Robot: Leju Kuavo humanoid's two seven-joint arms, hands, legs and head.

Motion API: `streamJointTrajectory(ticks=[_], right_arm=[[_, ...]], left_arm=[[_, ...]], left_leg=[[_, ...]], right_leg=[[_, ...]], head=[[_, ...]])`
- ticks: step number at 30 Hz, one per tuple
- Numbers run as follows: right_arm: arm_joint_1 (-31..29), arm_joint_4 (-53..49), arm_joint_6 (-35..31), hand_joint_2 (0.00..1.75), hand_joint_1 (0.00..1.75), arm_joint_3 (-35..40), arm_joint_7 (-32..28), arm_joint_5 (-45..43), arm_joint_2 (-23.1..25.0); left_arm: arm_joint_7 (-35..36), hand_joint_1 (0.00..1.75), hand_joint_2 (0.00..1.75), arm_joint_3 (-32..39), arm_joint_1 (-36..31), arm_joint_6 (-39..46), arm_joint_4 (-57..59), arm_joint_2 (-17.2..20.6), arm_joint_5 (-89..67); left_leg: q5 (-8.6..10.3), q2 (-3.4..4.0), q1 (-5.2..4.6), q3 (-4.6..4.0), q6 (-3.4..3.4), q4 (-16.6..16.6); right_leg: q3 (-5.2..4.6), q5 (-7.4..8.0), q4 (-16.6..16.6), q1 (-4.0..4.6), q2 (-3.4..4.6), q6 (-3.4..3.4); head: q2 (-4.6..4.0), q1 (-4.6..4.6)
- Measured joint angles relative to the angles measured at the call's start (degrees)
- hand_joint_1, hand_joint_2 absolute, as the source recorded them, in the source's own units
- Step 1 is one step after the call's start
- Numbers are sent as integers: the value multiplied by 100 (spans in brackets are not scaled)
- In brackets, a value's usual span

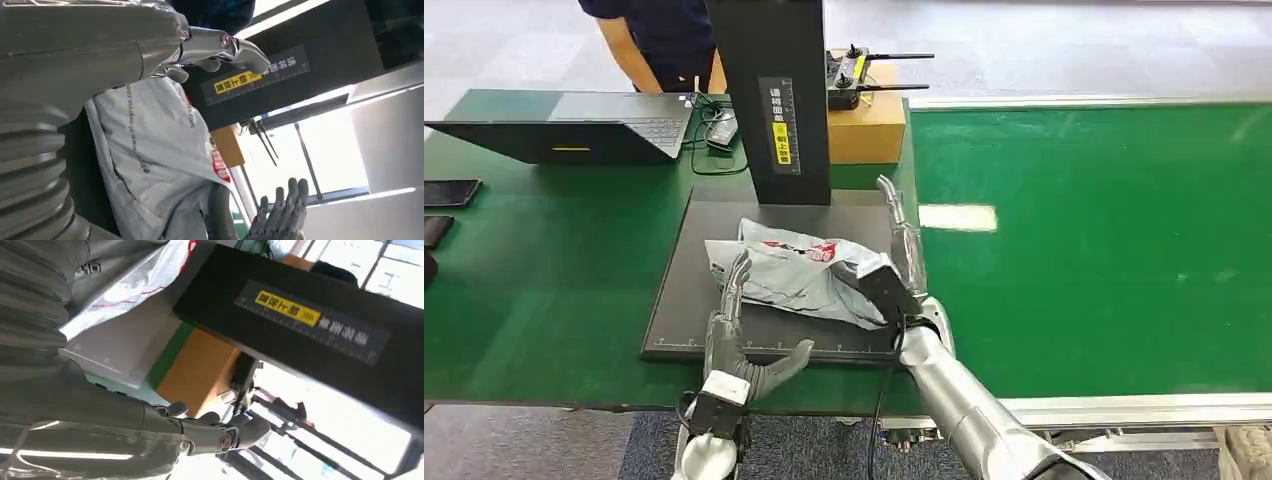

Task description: Moved the parcel from conveyor to table for the left to box.

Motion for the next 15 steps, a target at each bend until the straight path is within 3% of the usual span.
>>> streamJointTrajectory(ticks=[9, 15], right_arm=[[1057, -1394, 114, 175, 0, -59, -7, -340, -262], [1445, -1798, 977, 175, 0, -55, 9, -646, -363]], left_arm=[[0, 0, 175, -299, -325, 77, 363, 33, 315], [0, 0, 175, -494, -529, 223, 577, 101, 529]], left_leg=[[-1, 0, 0, -7, 1, 0], [-2, 1, 0, -7, 0, 0]], right_leg=[[-4, 0, -1, 0, 0, 0], [-4, 0, -1, 0, 2, 0]], head=[[0, 0], [0, 0]])
